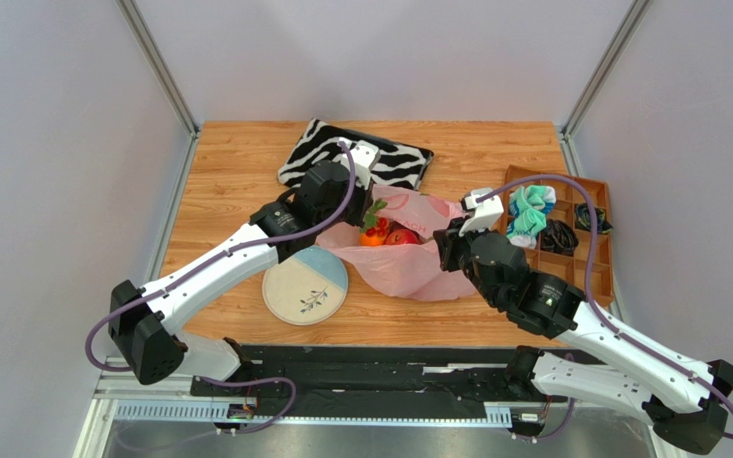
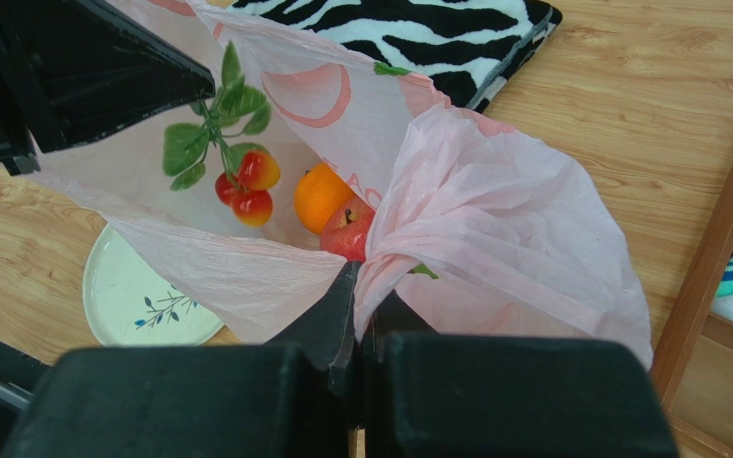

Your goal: Place the fruits into the plastic bag

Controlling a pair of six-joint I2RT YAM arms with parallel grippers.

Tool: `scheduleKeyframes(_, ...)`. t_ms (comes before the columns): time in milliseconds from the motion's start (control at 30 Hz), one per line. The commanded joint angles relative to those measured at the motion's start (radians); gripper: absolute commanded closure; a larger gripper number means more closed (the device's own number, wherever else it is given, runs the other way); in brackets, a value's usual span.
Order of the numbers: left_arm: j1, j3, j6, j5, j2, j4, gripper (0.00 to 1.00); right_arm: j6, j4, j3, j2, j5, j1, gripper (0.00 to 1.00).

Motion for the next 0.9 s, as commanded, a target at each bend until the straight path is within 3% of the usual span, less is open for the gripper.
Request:
scheduleKeyframes(0,0.000,-0.037,-0.047,-0.014,-0.057,0.026,1.00,0.010,0.016,0.017,-0.009,0.020,0.001,1.00)
scheduleKeyframes(867,-0.002,-0.089,-0.179,0.181,0.136,0.087,0.98,0.032,0.006,0.004,-0.016,0.020,0.002,1.00)
